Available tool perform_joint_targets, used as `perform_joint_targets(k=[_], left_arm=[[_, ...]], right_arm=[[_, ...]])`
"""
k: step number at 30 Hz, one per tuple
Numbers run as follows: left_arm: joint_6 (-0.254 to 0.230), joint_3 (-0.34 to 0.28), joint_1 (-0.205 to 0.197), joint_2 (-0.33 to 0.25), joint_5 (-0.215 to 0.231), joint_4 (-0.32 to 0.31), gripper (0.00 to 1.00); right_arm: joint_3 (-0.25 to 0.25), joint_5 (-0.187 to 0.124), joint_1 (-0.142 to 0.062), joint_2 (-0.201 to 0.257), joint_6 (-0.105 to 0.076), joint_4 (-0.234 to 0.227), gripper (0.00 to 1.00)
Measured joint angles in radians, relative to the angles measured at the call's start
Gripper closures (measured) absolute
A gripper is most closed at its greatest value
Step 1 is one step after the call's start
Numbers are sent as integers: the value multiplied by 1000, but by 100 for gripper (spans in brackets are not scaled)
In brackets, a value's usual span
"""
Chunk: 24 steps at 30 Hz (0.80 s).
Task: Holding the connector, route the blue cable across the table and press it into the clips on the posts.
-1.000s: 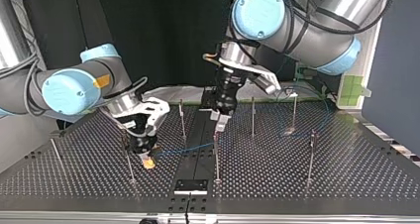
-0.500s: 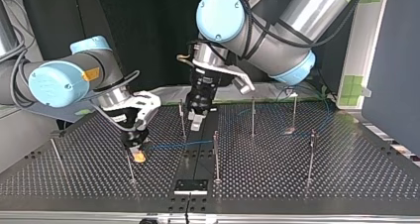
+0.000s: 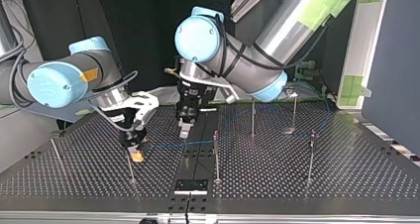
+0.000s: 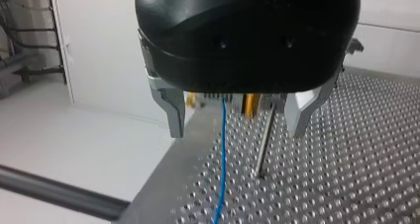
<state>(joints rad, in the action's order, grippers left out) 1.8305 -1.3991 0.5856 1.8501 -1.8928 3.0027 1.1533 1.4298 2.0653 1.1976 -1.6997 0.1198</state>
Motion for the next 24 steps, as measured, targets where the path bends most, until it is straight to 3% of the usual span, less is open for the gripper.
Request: perform_joint_targets(k=[5,24], left_arm=[[-1,40,-21,40,8,9,0],[-1,188,-37,171,-16,30,0]], right_arm=[[1,0,0,0,0,-1,100],[0,-1,4,0,1,-2,100]])
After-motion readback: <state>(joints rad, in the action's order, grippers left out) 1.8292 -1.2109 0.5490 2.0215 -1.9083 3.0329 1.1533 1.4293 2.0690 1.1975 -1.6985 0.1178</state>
